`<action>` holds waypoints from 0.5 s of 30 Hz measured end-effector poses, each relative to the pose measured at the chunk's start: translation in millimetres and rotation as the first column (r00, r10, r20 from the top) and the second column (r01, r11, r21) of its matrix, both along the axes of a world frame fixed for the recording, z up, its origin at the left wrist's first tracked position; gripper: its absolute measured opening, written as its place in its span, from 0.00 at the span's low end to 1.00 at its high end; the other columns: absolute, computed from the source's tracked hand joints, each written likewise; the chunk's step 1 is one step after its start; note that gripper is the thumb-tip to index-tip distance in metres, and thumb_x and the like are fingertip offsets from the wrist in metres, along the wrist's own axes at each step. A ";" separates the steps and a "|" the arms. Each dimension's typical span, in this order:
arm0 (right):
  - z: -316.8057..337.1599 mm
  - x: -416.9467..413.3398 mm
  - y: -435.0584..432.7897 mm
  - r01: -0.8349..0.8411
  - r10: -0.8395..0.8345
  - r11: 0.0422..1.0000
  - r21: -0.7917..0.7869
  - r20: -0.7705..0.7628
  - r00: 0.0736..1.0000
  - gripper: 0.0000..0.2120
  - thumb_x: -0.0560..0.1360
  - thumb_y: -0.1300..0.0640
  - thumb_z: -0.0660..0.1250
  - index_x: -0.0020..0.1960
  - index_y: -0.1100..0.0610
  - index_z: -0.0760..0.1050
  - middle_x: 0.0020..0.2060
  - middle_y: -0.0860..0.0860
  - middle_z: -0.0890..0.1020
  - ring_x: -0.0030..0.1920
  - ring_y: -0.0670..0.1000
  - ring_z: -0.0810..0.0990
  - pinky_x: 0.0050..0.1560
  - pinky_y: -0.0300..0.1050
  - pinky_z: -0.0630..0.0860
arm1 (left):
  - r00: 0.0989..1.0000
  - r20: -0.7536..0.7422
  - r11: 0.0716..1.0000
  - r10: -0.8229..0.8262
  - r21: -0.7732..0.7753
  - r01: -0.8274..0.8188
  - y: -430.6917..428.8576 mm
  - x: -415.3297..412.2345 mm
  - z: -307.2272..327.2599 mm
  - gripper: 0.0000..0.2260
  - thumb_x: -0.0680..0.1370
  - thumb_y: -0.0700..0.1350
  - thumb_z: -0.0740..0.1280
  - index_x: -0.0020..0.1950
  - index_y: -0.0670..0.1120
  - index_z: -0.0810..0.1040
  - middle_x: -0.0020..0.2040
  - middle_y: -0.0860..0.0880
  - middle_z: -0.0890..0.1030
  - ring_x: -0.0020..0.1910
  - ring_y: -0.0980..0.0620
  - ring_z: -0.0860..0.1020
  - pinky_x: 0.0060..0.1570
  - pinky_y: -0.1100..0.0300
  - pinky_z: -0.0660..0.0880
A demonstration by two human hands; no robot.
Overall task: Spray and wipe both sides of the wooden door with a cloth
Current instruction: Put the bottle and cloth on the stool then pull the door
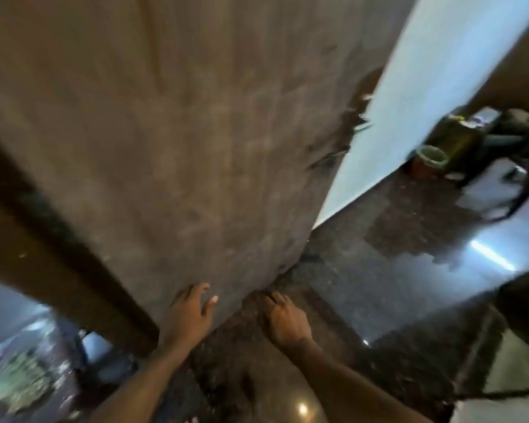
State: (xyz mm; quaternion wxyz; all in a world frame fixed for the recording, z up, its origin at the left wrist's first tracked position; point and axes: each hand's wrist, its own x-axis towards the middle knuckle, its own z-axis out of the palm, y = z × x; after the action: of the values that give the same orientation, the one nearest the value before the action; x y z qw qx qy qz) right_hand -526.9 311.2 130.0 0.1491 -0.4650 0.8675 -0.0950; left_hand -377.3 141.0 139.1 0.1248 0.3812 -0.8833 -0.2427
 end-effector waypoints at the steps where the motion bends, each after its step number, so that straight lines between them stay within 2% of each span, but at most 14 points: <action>1: 9.5 -18.0 14.1 0.050 -0.050 0.999 -0.016 -0.022 0.998 0.22 0.80 0.44 0.53 0.70 0.50 0.71 0.67 0.50 0.74 0.65 0.56 0.73 0.55 0.53 0.77 | 0.999 -0.026 0.999 -0.037 -0.002 0.037 4.3 -26.5 8.5 0.21 0.72 0.59 0.57 0.52 0.46 0.78 0.48 0.45 0.82 0.47 0.41 0.80 0.45 0.52 0.78; 3: 29.6 -62.1 42.0 0.163 -0.168 0.984 -0.071 -0.069 0.983 0.26 0.78 0.43 0.52 0.74 0.50 0.67 0.69 0.50 0.72 0.68 0.55 0.71 0.61 0.52 0.74 | 0.993 -0.053 0.994 -0.107 -0.039 0.105 15.5 -90.7 40.7 0.20 0.72 0.58 0.59 0.52 0.45 0.78 0.48 0.44 0.82 0.47 0.40 0.80 0.46 0.52 0.77; 7: 62.2 -146.2 69.7 0.344 -0.379 0.915 -0.210 -0.159 0.912 0.31 0.79 0.46 0.62 0.79 0.54 0.61 0.78 0.54 0.63 0.77 0.56 0.61 0.75 0.52 0.62 | 0.977 -0.064 0.978 -0.202 -0.066 0.198 28.1 -212.7 118.9 0.16 0.75 0.51 0.67 0.60 0.46 0.74 0.56 0.42 0.79 0.55 0.40 0.77 0.52 0.52 0.74; 11: 97.8 -218.2 89.1 0.422 -0.482 0.859 -0.290 -0.180 0.858 0.33 0.80 0.45 0.62 0.80 0.55 0.56 0.80 0.53 0.57 0.80 0.54 0.55 0.77 0.53 0.58 | 0.945 -0.121 0.949 -0.304 -0.126 0.289 28.2 -338.7 174.5 0.20 0.75 0.52 0.66 0.63 0.44 0.71 0.61 0.39 0.75 0.59 0.39 0.74 0.58 0.49 0.72; 15: 122.7 -287.3 99.7 0.483 -0.548 0.824 -0.295 -0.201 0.812 0.35 0.81 0.43 0.60 0.81 0.54 0.50 0.81 0.51 0.53 0.80 0.53 0.53 0.78 0.51 0.57 | 0.938 -0.093 0.928 -0.333 -0.208 0.309 31.4 -459.4 207.7 0.22 0.75 0.51 0.65 0.63 0.39 0.68 0.63 0.36 0.72 0.62 0.36 0.70 0.62 0.46 0.69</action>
State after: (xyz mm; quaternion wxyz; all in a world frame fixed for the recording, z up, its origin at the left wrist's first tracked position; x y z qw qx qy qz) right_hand -814.3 410.9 252.8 -0.0601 -0.2331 0.9563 -0.1657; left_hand -836.7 172.4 346.8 0.1751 0.2015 -0.9431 -0.1983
